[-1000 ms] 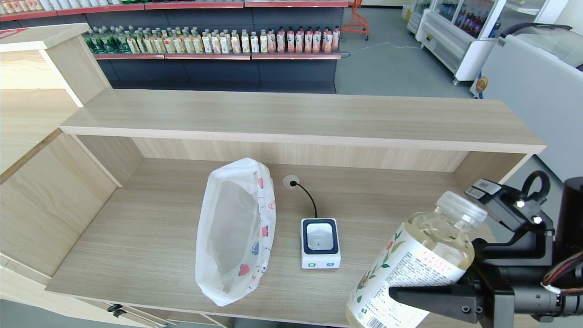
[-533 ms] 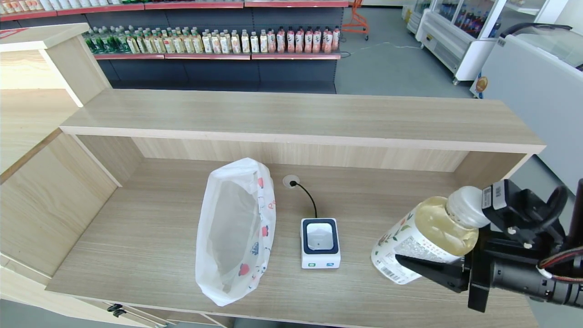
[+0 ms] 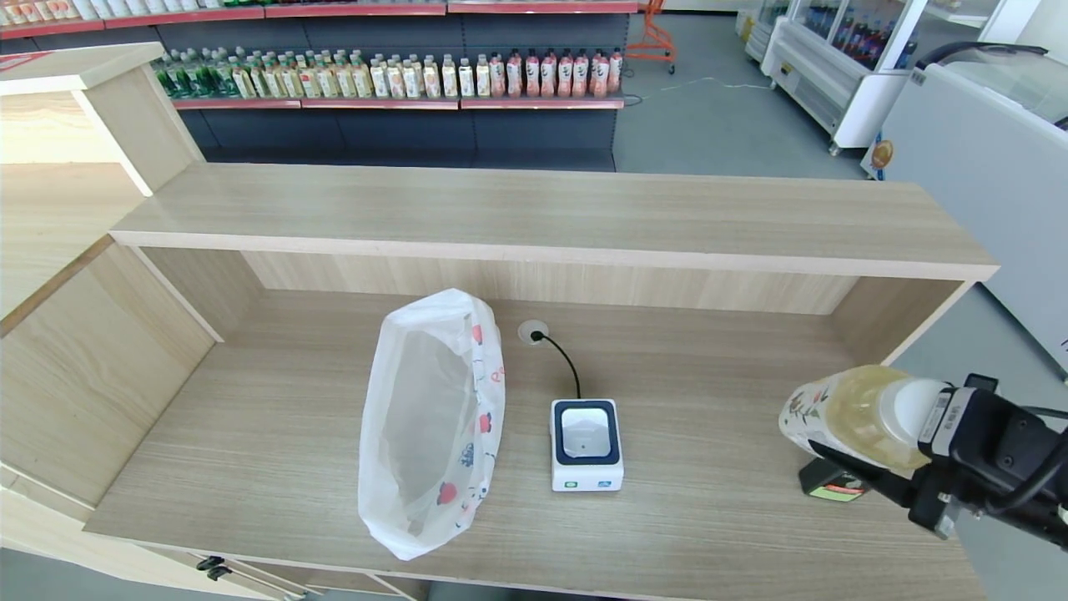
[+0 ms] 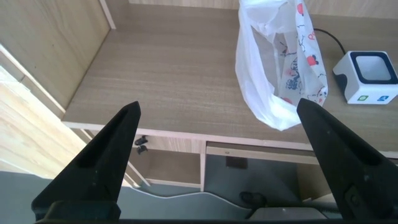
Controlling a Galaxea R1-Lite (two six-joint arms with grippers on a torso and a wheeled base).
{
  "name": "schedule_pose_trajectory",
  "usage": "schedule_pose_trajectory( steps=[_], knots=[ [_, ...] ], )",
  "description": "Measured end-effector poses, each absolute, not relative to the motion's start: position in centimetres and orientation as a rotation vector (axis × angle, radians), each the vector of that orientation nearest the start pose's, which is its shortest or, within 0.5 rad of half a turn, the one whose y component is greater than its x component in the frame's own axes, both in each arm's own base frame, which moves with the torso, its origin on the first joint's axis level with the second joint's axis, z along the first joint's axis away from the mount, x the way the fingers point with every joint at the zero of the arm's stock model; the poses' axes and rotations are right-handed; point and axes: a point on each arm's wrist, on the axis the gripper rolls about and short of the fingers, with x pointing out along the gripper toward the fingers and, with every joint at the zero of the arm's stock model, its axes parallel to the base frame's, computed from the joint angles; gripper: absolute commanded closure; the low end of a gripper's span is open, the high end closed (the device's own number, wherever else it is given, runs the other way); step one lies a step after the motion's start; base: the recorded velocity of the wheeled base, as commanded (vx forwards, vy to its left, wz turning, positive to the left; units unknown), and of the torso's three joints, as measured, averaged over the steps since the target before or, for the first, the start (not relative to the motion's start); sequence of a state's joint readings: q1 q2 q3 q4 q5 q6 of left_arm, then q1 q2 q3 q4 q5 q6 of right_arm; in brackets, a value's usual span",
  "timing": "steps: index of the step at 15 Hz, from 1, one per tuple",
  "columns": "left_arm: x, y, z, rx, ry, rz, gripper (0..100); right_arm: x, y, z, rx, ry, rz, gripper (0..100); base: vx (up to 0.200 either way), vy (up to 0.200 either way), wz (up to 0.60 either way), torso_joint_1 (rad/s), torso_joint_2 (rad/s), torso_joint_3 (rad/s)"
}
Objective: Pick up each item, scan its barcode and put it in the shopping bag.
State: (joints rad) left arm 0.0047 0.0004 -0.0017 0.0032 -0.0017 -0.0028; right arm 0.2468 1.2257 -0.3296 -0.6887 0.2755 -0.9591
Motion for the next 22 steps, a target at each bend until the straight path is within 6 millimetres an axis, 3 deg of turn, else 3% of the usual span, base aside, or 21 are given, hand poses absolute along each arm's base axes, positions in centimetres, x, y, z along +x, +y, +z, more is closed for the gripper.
schedule_pose_trajectory(
  steps=[4, 9, 15, 22],
  knots=[
    [-2.3, 0.0, 7.6, 0.001, 0.002, 0.003, 0, 15.3, 4.4, 18.0, -1.016, -0.137, 0.522, 100, 0.000, 0.000, 0.00, 0.000, 0.00, 0.000],
    [-2.3, 0.0, 7.6, 0.006, 0.001, 0.003, 0, 13.6, 4.0, 16.5, -1.030, -0.107, 0.530, 100, 0.000, 0.000, 0.00, 0.000, 0.00, 0.000],
    [-2.3, 0.0, 7.6, 0.001, 0.001, 0.003, 0, 13.4, 4.0, 17.1, -0.994, -0.131, 0.526, 100, 0.000, 0.200, 0.00, -0.002, 0.00, 0.004],
    [-2.3, 0.0, 7.6, 0.002, 0.002, 0.003, 0, 14.2, 4.2, 16.2, -0.966, -0.094, 0.591, 100, 0.000, 0.200, 0.00, 0.003, 0.00, 0.002]
  ],
)
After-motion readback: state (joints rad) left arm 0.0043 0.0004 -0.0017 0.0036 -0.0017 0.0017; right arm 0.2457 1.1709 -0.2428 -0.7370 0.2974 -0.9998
